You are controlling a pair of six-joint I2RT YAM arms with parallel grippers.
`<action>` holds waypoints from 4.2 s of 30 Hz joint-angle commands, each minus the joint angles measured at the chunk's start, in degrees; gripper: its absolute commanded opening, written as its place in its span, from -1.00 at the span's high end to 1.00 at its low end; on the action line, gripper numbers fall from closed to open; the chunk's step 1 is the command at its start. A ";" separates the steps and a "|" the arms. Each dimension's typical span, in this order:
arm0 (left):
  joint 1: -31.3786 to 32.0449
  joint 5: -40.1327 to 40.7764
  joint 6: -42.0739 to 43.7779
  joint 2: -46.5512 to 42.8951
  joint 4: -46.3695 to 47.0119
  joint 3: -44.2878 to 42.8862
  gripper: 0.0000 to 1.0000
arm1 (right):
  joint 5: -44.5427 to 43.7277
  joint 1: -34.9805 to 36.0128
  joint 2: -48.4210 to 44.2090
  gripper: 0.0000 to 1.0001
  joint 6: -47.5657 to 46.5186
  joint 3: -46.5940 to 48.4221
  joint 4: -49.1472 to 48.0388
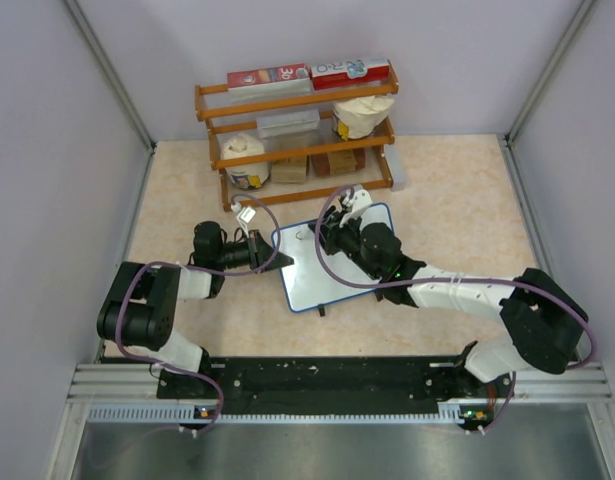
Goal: Write a sentence on the whiteboard
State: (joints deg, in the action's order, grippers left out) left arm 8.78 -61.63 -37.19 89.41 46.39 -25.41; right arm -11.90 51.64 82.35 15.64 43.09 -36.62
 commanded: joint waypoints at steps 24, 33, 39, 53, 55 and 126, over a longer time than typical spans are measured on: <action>0.01 1.86 2.56 0.86 0.28 -1.13 1.00 | 3.82 0.31 0.89 1.00 -0.08 -1.26 0.41; 0.01 1.95 2.56 0.86 0.28 -1.13 1.00 | 3.99 0.39 2.29 1.00 1.41 0.33 -0.12; 0.01 1.86 2.56 0.86 0.28 -1.13 1.00 | 3.29 0.31 1.07 1.00 2.55 1.29 0.32; 0.01 1.95 2.56 0.77 0.28 -1.13 1.00 | 11.55 -5.49 -7.64 1.00 9.06 -1.78 -2.06; 0.01 1.95 2.56 0.86 0.28 -1.13 1.00 | 11.11 -5.49 -8.08 1.00 7.74 -1.70 -1.53; 0.01 1.42 2.21 1.38 0.81 -1.31 1.00 | 3.20 -1.36 0.27 1.00 0.71 3.84 1.29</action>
State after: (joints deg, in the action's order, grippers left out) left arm 8.78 -62.28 -37.19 89.62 46.68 -25.82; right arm -8.84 49.41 81.52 16.05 44.42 -34.26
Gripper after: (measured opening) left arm 0.124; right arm 0.083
